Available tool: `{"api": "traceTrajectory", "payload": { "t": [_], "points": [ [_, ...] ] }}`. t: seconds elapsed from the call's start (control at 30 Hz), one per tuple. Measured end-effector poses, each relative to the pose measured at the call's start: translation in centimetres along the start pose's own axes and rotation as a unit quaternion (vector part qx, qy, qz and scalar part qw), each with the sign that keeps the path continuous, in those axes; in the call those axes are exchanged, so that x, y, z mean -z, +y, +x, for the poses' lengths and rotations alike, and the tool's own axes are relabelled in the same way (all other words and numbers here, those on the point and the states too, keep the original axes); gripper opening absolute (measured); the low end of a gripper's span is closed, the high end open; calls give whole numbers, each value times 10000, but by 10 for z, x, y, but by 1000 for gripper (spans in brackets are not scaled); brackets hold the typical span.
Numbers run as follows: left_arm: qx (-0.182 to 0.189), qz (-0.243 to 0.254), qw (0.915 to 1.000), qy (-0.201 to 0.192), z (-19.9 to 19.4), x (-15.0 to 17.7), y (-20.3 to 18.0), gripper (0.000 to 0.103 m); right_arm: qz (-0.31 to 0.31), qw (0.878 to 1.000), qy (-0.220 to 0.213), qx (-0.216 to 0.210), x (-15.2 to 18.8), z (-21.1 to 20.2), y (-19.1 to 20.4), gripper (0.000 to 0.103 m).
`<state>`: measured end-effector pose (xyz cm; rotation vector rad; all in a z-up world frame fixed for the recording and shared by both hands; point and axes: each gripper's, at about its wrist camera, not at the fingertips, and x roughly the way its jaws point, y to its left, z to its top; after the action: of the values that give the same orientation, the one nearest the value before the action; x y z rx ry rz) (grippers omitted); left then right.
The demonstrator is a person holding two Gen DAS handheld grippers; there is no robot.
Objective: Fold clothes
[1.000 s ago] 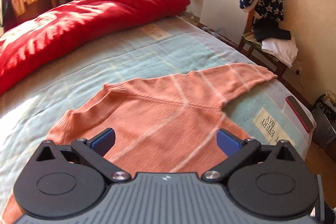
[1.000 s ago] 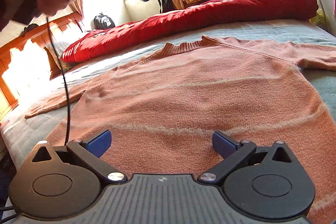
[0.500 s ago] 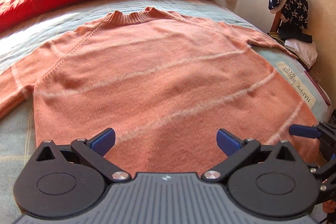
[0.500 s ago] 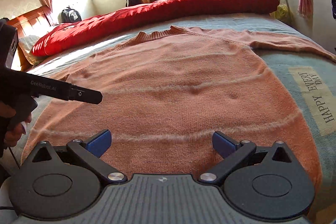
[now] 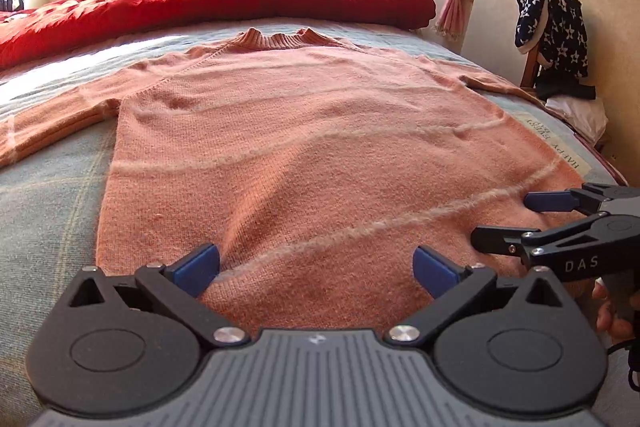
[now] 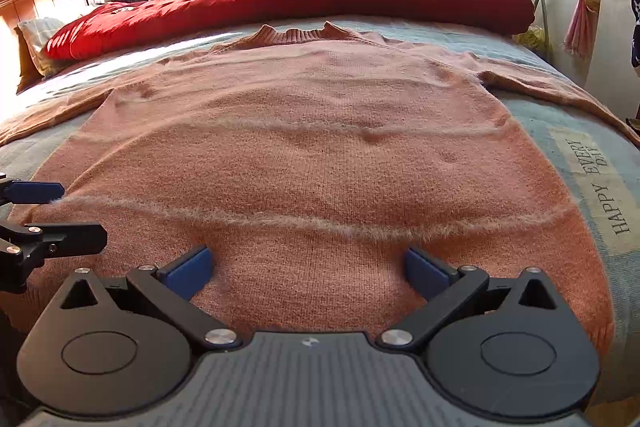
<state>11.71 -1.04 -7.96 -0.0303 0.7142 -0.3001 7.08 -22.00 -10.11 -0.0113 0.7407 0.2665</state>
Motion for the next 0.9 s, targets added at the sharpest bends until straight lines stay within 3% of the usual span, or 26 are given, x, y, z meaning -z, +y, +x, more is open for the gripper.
{"api": "traceTrajectory", "payload": {
  "t": [0.2,0.37,0.47,0.6,0.77,0.9],
  "points": [
    [49,-393,9992,-98,-4,-11,8,102,24,9989,449,-100,-17,3,-4,103],
    [93,-359,9992,-177,3,-30,9,102,577,9950,288,-765,-52,-12,-47,103],
    [79,-380,9992,-120,14,-39,10,102,846,9935,47,-757,-90,-14,-92,103],
    [66,-407,9991,-42,28,-50,10,102,1182,9917,-331,-386,-151,1,-166,103],
    [-31,-445,9990,104,47,-54,13,102,1943,9794,-386,-381,-206,49,-257,103],
    [-118,-544,9983,178,59,-54,17,102,2438,9675,-267,-612,-224,99,-305,103]
  ]
}}
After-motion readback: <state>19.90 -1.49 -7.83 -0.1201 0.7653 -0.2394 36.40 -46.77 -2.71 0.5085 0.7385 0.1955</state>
